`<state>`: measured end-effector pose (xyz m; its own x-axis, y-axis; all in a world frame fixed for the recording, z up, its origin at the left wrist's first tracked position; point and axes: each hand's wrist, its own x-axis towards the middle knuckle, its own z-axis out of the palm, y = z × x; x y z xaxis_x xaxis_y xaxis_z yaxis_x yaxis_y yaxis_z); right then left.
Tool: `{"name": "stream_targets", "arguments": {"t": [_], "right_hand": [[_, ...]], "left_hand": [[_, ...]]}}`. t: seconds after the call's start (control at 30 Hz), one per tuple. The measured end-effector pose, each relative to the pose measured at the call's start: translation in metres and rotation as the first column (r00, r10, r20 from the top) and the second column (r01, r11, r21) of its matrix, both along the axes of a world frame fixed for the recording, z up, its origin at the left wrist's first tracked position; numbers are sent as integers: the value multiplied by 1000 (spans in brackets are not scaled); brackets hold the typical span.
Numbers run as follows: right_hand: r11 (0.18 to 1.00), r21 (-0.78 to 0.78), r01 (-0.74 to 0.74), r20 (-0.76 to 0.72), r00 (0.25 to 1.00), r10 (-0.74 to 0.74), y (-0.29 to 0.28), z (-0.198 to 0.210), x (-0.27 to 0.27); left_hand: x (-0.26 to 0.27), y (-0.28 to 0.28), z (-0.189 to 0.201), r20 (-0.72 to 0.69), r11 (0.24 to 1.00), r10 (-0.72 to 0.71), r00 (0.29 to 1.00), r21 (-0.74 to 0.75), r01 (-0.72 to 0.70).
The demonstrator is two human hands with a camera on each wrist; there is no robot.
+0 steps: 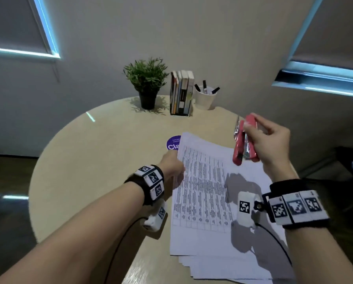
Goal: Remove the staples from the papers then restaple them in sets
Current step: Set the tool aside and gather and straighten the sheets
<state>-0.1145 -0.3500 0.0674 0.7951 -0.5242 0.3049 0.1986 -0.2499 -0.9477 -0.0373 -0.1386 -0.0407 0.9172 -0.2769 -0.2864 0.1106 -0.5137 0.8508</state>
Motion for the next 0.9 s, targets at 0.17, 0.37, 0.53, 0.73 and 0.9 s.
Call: {"name": "stream_targets", "arguments": {"t": [0.17,0.37,0.53,0.73,0.9], "right_hand": [[982,-174,-74,-166,985,44,26,-24,-1],[920,-251,-302,-315,924,217,91,-45,15],[785,-387,-483,-350,865,360,183,-52,22],[651,-404,-643,-371,765,526,285,-72,23],[599,-276,-752,-434,653,620,353,-91,24]], "left_hand": [[3,14,2,5,999,37,999,36,-38],[-26,90,53,-117,896,47,992,-434,-94],[-55,148,52,-156,858,14,988,-505,-92],[-80,232,31,-199,811,265,944,-484,-329],[-96,290,22,-234,743,418,878,-468,-478]]}}
